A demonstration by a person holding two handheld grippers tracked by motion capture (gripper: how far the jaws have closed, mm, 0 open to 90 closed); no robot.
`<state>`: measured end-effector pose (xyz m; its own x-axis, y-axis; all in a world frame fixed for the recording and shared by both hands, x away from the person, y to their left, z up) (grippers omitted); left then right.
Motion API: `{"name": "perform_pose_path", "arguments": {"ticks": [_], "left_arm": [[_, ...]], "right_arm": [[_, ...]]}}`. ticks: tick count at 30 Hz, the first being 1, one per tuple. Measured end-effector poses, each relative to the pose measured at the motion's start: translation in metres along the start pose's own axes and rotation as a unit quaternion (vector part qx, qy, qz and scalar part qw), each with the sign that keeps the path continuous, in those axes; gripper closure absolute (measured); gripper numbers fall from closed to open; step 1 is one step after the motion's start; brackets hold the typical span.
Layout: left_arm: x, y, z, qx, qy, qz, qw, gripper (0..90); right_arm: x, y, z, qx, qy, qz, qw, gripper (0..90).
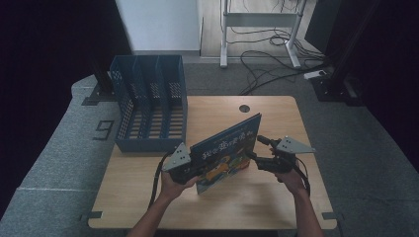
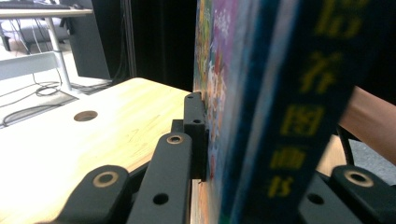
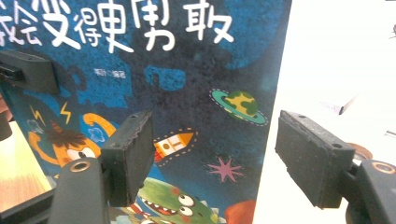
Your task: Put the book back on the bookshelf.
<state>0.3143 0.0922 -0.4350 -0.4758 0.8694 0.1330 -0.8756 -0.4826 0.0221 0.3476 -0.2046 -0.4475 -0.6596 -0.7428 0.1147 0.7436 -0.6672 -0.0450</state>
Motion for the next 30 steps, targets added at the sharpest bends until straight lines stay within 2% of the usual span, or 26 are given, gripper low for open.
{"name": "perform_pose_path", "arguments": {"ticks": [5, 17, 25, 30], "left_arm": [[0.0, 0.0, -0.001, 0.005, 0.007, 0.008, 0.9999, 82.0], [0.006, -0.005, 0.007, 0.042, 0.029, 0.01, 0.9986, 82.4], [0.011, -0.007, 0.011, 0.05, 0.03, 0.014, 0.9982, 82.4], [0.012, -0.006, 0.011, 0.049, 0.028, 0.012, 0.9983, 82.3]], "right_arm": [[0.003, 0.003, -0.003, -0.004, 0.001, -0.011, 0.9999, 26.8], [0.016, 0.007, -0.016, -0.016, 0.008, -0.032, 0.9993, 27.8], [0.018, 0.007, -0.024, -0.02, 0.003, -0.036, 0.9992, 27.9], [0.016, 0.006, -0.015, -0.018, 0.011, -0.031, 0.9993, 27.8]]}}
Point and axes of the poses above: each handheld gripper's, and its own axes: x roughly backward along the jaws, z roughly out of its top, y roughly to its right, the point moved 2 cm from there along -x, roughly forward along the jaws, and after that the axes turned 4 degrees about y, right-handed, at the moved point
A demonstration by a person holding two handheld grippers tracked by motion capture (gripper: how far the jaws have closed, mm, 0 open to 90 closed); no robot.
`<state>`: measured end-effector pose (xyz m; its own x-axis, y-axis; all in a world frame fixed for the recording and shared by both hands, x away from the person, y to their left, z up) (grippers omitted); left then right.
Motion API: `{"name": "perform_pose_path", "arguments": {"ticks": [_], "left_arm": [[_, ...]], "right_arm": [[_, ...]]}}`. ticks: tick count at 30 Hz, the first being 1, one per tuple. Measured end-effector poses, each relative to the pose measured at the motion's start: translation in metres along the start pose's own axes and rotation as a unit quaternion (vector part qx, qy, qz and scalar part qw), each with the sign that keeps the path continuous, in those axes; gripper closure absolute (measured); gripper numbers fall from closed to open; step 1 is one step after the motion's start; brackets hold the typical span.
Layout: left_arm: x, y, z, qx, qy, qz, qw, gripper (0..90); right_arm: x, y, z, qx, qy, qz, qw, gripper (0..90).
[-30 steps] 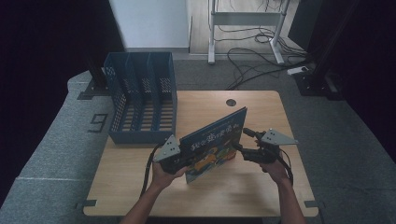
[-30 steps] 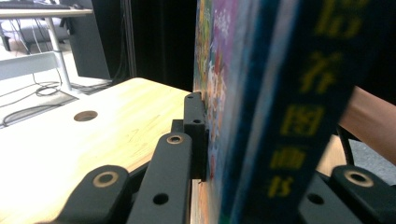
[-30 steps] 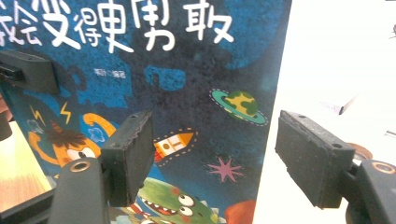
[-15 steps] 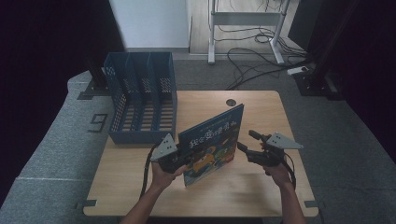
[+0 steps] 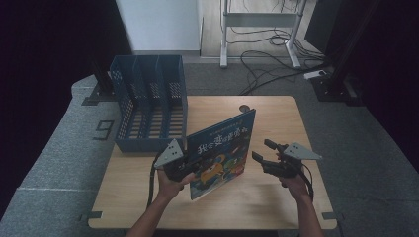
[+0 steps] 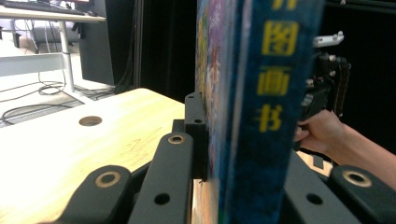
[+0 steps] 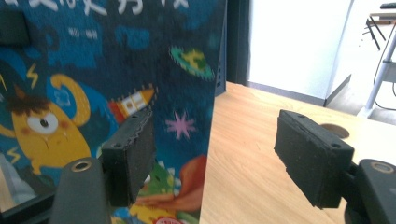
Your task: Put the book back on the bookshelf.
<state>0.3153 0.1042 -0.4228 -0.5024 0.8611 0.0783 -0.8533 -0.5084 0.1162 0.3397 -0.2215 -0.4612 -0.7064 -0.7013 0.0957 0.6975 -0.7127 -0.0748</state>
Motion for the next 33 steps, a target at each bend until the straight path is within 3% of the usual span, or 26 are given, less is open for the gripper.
{"name": "perform_pose_path", "arguments": {"ticks": [7, 14, 17, 20, 29, 33], "left_arm": [[0.002, 0.001, -0.002, -0.003, 0.0, -0.002, 1.0, 82.1], [0.004, 0.0, -0.003, -0.004, -0.004, -0.006, 1.0, 82.0], [0.005, 0.0, -0.003, -0.006, -0.007, -0.005, 1.0, 81.8], [0.007, -0.001, -0.002, -0.003, -0.008, -0.003, 1.0, 81.3], [0.01, -0.001, 0.006, 0.013, 0.004, -0.001, 0.9999, 79.1], [0.01, 0.002, 0.011, 0.005, 0.001, 0.004, 1.0, 79.2]], "right_arm": [[-0.016, -0.008, 0.024, 0.012, -0.001, 0.011, 0.9999, 22.7], [-0.033, -0.019, 0.051, -0.008, 0.022, 0.026, 0.9994, 16.2], [-0.038, -0.027, 0.058, 0.0, 0.022, 0.038, 0.999, 15.1], [-0.041, -0.031, 0.06, 0.008, 0.013, 0.031, 0.9994, 16.2], [-0.041, -0.039, 0.063, 0.018, 0.016, 0.054, 0.9983, 19.3], [-0.039, -0.039, 0.062, 0.019, 0.015, 0.055, 0.9982, 20.1]]}}
Point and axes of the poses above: each handheld gripper's, and its own axes: x roughly backward along the jaws, z roughly out of its top, y roughly to its right, the point moved 2 cm from there along -x, roughly forward along the jaws, and after that the axes turned 4 degrees about y, right-handed, at the moved point
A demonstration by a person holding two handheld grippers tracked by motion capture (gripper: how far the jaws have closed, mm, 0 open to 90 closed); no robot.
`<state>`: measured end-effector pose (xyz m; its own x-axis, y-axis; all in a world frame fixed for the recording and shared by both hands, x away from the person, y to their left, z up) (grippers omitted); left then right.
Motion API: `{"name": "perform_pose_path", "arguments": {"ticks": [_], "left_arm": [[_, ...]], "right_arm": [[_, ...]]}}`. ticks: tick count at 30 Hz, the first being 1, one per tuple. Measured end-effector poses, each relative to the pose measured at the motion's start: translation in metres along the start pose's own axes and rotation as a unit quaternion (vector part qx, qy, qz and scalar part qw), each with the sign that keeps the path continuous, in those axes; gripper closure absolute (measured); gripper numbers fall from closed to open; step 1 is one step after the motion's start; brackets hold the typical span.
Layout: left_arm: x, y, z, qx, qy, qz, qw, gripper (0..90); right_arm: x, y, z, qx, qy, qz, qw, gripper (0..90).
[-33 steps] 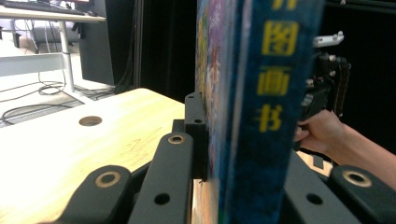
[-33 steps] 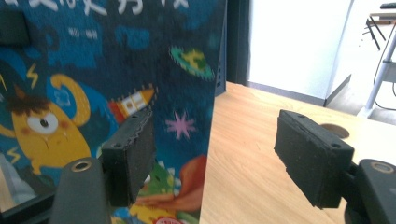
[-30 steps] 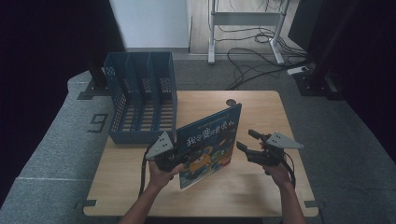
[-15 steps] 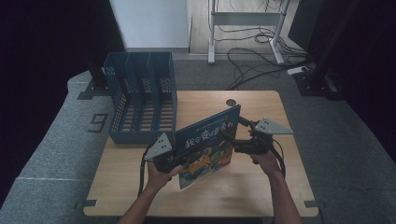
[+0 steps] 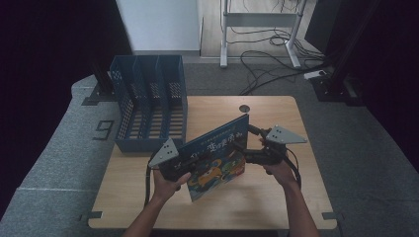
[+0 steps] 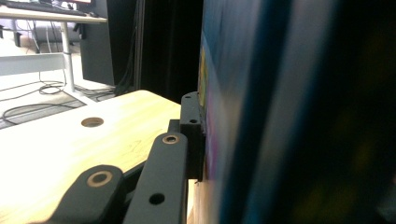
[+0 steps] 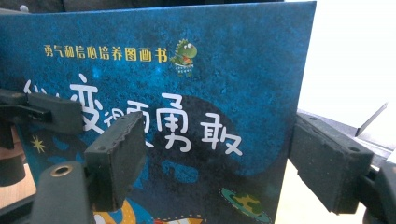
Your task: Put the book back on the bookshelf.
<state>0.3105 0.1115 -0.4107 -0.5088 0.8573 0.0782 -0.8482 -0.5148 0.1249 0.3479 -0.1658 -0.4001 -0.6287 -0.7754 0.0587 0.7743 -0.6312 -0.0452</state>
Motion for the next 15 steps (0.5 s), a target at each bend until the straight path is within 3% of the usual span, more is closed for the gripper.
{"name": "perform_pose_path", "arguments": {"ticks": [8, 15], "left_arm": [[0.0, 0.004, -0.001, -0.011, 0.007, 0.005, 0.9999, 81.7], [-0.002, 0.001, 0.0, 0.013, 0.021, 0.014, 0.9996, 81.9]], "right_arm": [[0.003, 0.002, -0.004, 0.002, -0.003, -0.001, 1.0, 20.9], [0.02, 0.01, -0.009, -0.012, 0.013, -0.018, 0.9997, 22.1]]}}
Point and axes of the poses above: each handheld gripper's, and its own axes: x roughly backward along the jaws, z roughly out of its top, y roughly to its right, the point moved 2 cm from there along -x, roughly forward along the jaws, and after that the axes turned 4 degrees about y, right-handed, at the moved point
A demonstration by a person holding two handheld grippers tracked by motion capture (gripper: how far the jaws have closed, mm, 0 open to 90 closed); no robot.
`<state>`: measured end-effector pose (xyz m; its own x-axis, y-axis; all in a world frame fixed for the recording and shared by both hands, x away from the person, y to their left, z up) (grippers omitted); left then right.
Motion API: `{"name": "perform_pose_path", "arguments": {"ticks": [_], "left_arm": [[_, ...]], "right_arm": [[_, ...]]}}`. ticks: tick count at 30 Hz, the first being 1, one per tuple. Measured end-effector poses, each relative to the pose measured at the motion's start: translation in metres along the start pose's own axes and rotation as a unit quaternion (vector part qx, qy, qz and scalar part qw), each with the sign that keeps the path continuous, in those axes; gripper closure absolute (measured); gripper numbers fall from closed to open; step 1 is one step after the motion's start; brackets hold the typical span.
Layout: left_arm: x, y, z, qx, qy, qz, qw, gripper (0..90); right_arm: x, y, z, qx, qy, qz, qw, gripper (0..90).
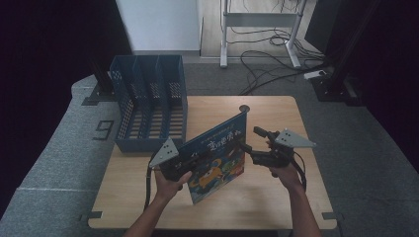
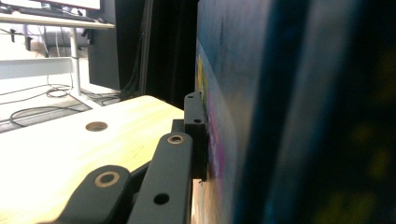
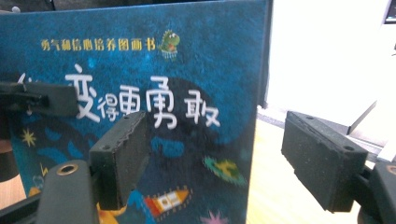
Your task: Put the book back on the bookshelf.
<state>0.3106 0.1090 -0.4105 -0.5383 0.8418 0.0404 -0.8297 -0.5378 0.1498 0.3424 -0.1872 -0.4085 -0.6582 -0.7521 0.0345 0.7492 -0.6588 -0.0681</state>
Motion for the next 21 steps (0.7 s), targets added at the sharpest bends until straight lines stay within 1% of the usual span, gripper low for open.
{"name": "perform_pose_path", "arguments": {"ticks": [3, 7, 13, 16, 19, 21], "left_arm": [[-0.001, 0.002, 0.002, 0.0, 0.002, -0.001, 1.0, 81.8], [-0.001, 0.004, 0.006, 0.004, 0.007, 0.004, 1.0, 81.9], [0.0, 0.003, 0.01, 0.001, 0.003, 0.01, 0.9999, 81.9], [0.003, 0.002, 0.012, 0.001, 0.006, 0.013, 0.9999, 81.9], [0.007, 0.001, 0.016, 0.006, 0.01, 0.015, 0.9998, 81.9], [0.01, 0.001, 0.019, 0.004, 0.013, 0.016, 0.9998, 81.9]], "right_arm": [[0.007, 0.002, -0.005, -0.003, 0.0, -0.005, 1.0, 22.3], [0.015, 0.005, -0.011, -0.007, -0.001, -0.009, 0.9999, 22.5], [0.022, 0.007, -0.02, -0.012, -0.004, -0.013, 0.9998, 22.8], [0.023, 0.007, -0.024, -0.013, -0.005, -0.014, 0.9998, 22.9], [0.025, 0.008, -0.027, -0.014, -0.007, -0.014, 0.9998, 23.0], [0.027, 0.008, -0.029, -0.014, -0.008, -0.016, 0.9997, 23.1]]}}
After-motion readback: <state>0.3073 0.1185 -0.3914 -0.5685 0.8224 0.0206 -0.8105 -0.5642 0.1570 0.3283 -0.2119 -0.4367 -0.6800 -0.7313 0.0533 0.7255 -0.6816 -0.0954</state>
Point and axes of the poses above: each handheld gripper's, and its own axes: x roughly backward along the jaws, z roughly out of its top, y roughly to its right, the point moved 2 cm from there along -x, roughly forward along the jaws, and after that the axes turned 4 degrees about y, right-handed, at the moved point
